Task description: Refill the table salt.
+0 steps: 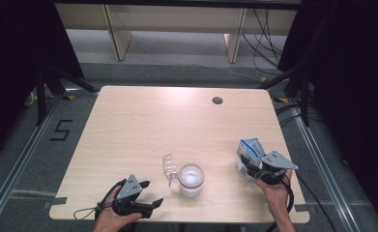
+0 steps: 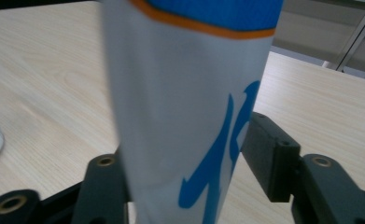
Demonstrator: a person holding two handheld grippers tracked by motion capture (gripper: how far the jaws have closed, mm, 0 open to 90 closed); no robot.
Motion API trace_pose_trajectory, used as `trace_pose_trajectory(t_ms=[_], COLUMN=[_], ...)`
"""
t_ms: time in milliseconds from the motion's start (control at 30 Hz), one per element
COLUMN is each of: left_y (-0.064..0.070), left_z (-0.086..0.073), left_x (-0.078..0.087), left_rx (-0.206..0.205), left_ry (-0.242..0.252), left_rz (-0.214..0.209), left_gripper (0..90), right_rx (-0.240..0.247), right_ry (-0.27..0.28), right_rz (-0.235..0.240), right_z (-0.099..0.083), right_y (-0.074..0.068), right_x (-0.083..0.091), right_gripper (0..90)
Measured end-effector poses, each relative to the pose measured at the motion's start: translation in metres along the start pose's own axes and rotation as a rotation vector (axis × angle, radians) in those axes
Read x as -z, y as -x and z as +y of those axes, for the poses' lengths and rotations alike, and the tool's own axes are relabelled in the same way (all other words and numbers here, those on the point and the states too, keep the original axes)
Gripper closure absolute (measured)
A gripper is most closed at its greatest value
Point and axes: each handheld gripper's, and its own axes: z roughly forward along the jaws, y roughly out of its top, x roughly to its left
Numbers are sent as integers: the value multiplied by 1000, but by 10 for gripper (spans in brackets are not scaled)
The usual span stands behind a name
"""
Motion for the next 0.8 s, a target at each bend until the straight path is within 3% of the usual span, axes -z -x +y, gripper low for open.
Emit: trace_pose_trajectory(t_ms=[67,133,233,267,467,600,667,800], left_y=[0,0,0,-3,-2,-2,-2,-3], left_z=[0,0,0,1,0,0,1,1], left_x=[1,0,1,2,1,0,1,2], left_rx=[-7,3,1,-37,4,9,8,13], left_ry=[-7,2,-3,-26,-7,4,-4,-6], left_rz=[8,0,3,13,4,7,3,7], left_gripper=[220,220,220,220,220,220,220,220], right_rx=[-15,0,-62,-38,-59,-54,-92,-81], right_ry=[5,6,-6,7,-3,-13,-25,-47], right_rz=[-1,-22,-33,-35,-33,-35,-36,-29], right_z=[0,0,0,0,-2,-2,-4,-9], right_y=[-1,-1,-5,-4,-9,-11,-16,-17], right_x=[2,3,9,11,23,31,36,44], right_gripper=[437,397,350,329,266,250,248,243])
